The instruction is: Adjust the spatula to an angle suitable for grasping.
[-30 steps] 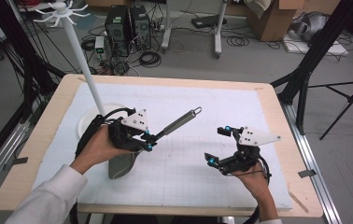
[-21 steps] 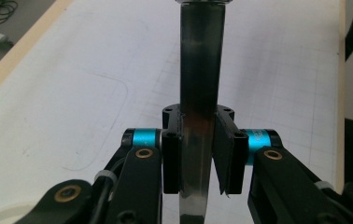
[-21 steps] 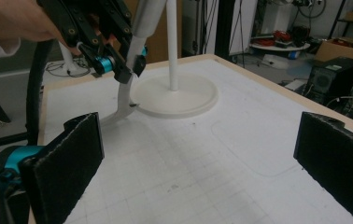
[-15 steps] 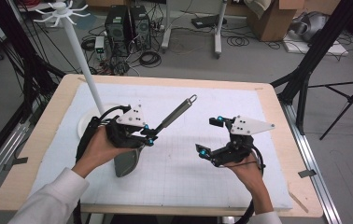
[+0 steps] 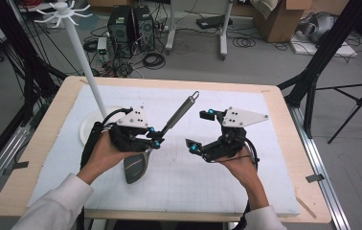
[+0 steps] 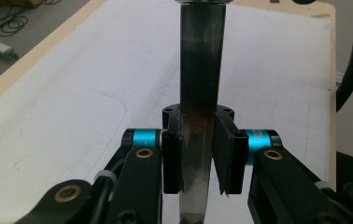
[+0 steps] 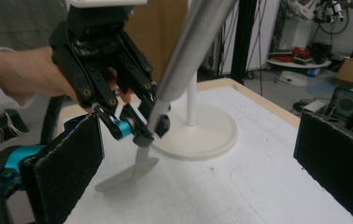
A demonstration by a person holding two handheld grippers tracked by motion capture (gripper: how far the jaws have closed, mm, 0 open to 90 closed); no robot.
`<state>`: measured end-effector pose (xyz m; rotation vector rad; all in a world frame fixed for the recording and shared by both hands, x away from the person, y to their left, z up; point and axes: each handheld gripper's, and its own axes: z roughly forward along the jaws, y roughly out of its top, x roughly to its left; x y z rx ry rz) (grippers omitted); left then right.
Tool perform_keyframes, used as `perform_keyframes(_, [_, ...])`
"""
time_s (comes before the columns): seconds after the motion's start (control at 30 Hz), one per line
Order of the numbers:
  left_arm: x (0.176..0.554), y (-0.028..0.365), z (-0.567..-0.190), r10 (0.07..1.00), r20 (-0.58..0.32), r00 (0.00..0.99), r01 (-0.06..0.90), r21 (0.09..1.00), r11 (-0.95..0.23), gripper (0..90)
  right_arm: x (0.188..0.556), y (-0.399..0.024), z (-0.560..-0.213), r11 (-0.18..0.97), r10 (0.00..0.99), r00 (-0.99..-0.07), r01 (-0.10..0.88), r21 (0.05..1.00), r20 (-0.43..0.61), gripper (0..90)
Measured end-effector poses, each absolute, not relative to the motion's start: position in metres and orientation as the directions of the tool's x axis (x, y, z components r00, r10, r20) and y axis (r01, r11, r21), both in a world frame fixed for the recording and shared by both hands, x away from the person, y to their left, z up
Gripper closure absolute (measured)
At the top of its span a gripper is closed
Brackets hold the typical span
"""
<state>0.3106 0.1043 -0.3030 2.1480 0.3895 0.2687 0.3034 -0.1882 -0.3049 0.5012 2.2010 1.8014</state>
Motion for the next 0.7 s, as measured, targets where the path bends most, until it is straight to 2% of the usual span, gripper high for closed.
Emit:
perform_keyframes(0.43, [0.311, 0.106, -0.301, 0.393, 0.041, 0.919, 0.183, 0.837, -0.516, 74.6, 0.309, -0.168, -0.29, 0.148, 0.388, -0.921, 0.09, 0.985, 0.026, 1.5])
perform_keyframes(0.47, [0.311, 0.105, -0.301, 0.392, 0.042, 0.919, 0.185, 0.832, -0.523, 74.6, 0.311, -0.166, -0.29, 0.147, 0.384, -0.923, 0.093, 0.985, 0.03, 5.0])
perform_keyframes(0.63, [0.311, 0.104, -0.301, 0.395, 0.042, 0.918, 0.183, 0.837, -0.515, 74.6, 0.313, -0.162, -0.291, 0.141, 0.388, -0.921, 0.107, 0.984, 0.044, 7.8])
perform_keyframes(0.67, [0.31, 0.104, -0.301, 0.396, 0.046, 0.917, 0.182, 0.836, -0.517, 74.6, 0.314, -0.16, -0.291, 0.136, 0.39, -0.919, 0.123, 0.983, 0.061, 15.9])
perform_keyframes(0.7, [0.31, 0.104, -0.301, 0.399, 0.042, 0.916, 0.184, 0.839, -0.511, 74.6, 0.314, -0.16, -0.291, 0.136, 0.39, -0.919, 0.123, 0.983, 0.061, 15.9])
